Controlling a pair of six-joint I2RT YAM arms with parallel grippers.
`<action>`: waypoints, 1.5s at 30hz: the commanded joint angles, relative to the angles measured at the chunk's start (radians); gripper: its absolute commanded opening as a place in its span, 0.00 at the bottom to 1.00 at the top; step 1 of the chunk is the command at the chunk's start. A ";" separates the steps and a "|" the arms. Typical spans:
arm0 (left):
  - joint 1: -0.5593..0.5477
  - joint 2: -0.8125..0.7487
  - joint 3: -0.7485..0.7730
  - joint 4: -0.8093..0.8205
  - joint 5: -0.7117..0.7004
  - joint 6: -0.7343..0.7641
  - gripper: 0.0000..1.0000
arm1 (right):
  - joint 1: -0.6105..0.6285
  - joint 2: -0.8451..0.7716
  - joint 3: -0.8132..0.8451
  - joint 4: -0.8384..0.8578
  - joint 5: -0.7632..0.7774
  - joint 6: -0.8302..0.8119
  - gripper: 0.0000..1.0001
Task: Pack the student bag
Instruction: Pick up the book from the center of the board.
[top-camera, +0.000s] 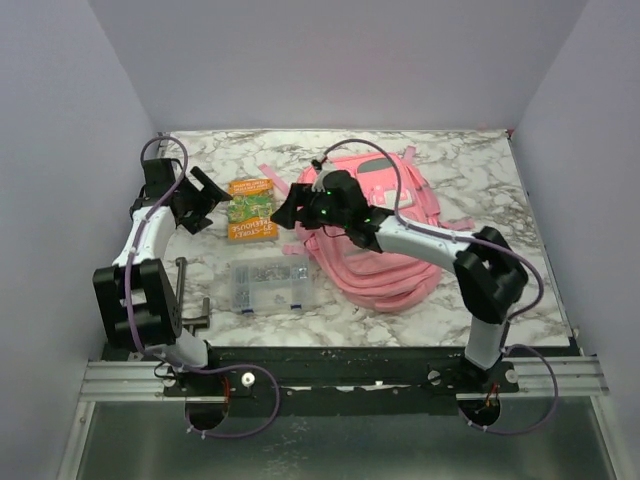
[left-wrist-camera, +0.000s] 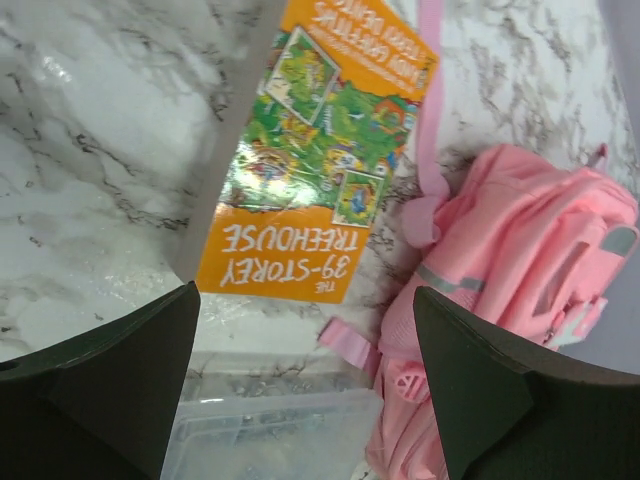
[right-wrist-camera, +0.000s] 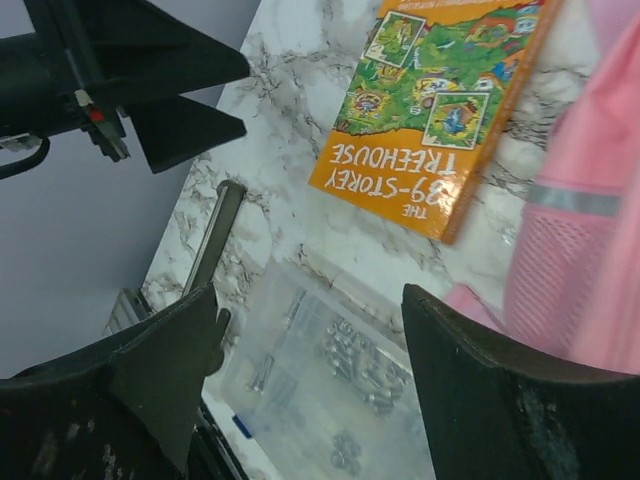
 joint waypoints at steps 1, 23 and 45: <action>0.026 0.160 0.062 -0.031 -0.048 -0.078 0.89 | 0.049 0.180 0.154 0.029 -0.015 0.046 0.76; 0.016 0.414 0.129 -0.007 0.147 -0.143 0.76 | 0.087 0.605 0.497 -0.141 0.215 -0.019 0.66; -0.020 0.330 0.069 0.122 0.263 -0.081 0.00 | 0.090 0.532 0.375 -0.009 0.100 0.015 0.61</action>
